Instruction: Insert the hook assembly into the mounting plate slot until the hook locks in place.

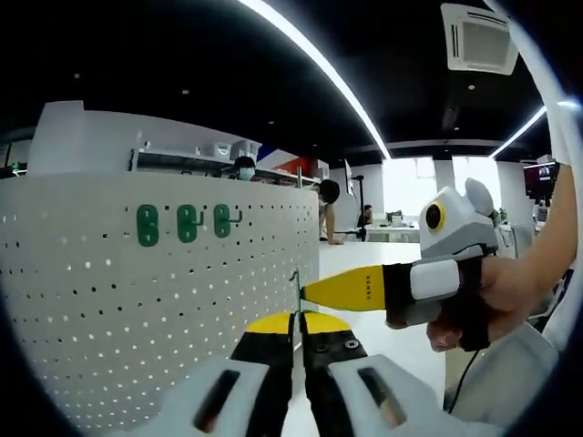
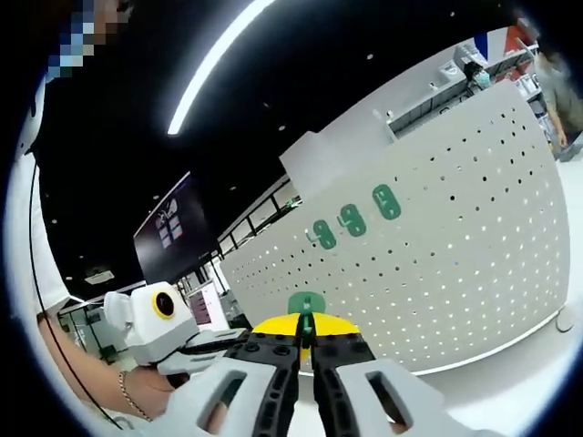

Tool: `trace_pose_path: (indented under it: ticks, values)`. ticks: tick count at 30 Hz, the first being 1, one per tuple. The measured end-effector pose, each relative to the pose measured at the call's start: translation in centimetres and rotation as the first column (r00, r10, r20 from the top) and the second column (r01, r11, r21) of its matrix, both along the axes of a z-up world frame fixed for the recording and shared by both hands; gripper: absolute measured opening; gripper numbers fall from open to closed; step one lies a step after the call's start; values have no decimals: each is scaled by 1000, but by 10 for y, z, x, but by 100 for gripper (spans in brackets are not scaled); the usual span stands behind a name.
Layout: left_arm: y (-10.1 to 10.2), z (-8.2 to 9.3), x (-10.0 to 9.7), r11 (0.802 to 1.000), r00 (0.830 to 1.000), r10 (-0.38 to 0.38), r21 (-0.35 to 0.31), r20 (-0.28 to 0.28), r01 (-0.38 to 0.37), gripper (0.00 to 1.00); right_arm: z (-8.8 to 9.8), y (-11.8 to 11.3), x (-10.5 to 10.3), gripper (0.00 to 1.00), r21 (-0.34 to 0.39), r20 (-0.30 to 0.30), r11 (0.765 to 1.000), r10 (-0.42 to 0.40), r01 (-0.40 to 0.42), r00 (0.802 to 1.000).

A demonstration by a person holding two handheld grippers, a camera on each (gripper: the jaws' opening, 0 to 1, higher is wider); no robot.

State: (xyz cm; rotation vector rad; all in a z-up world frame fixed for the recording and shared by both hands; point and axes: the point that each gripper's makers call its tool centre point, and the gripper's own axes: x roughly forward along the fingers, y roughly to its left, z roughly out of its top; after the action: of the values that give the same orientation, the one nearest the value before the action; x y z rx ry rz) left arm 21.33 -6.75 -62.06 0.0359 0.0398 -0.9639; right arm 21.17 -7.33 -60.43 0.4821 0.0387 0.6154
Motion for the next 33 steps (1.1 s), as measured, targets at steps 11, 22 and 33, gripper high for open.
trace_pose_path:
  ticks: [11, 22, 33]
  values:
    - [0, 0, -1, 1000, 1000, -2, -6, 3, 2, 4, 1, 0, -1, 0, 18, -4, 1000, 9, -9, 1000]
    - [0, -16, 1, 999, 998, -9, 37, -60, 11, 37, 2, -5, 0, 0, 21, -5, 1000, 3, -3, 1000]
    - [-9, -30, -5, 997, 995, -43, 65, -95, 49, 80, 0, -5, 0, 0, 37, -16, 999, 9, -8, 1000]
